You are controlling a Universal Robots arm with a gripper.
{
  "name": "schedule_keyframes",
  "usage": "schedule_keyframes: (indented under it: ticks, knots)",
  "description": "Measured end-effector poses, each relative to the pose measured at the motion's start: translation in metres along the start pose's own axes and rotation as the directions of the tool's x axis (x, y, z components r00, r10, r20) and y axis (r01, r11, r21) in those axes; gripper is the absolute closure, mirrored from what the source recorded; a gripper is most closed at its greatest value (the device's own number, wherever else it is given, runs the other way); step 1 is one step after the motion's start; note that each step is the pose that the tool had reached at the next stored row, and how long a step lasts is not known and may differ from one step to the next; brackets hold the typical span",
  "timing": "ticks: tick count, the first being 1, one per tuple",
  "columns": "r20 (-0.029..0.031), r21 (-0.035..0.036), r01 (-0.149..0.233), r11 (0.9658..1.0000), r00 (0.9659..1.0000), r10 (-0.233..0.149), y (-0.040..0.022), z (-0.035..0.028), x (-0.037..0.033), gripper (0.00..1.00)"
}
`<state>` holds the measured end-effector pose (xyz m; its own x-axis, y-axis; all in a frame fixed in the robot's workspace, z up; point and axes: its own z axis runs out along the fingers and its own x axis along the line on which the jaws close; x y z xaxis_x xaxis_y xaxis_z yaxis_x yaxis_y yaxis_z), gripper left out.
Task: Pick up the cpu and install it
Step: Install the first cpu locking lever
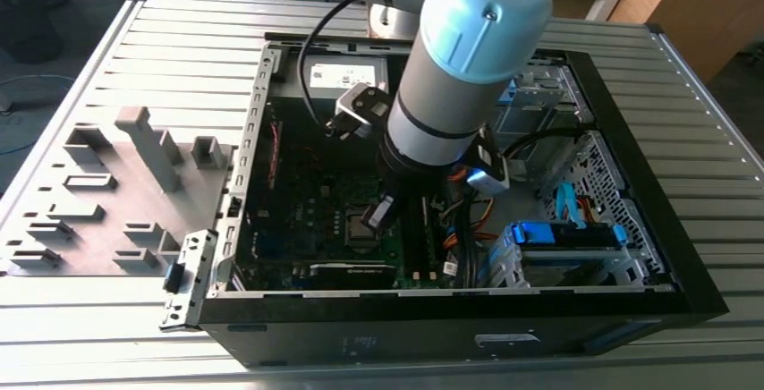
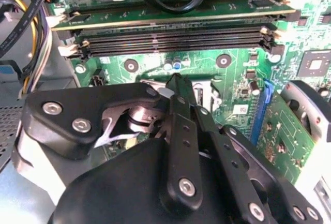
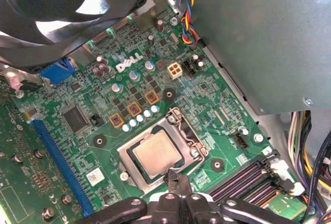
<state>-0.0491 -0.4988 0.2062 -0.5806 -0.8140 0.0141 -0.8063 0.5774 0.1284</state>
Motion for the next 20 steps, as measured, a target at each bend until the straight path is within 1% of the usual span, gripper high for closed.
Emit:
schedule_keyframes:
  ticks: [6, 13, 20]
  knots:
    - [0.0006, -0.0002, 0.0, 1.0, 1.0, 0.0, 0.001, -0.0072, 0.0, 0.89]
    - [0.0004, -0.0001, 0.0, 1.0, 1.0, 0.0, 0.0014, -0.0097, 0.0001, 0.89]
    - [0.0004, -0.0002, 0.0, 1.0, 1.0, 0.0, 0.0024, -0.019, 0.0, 0.89]
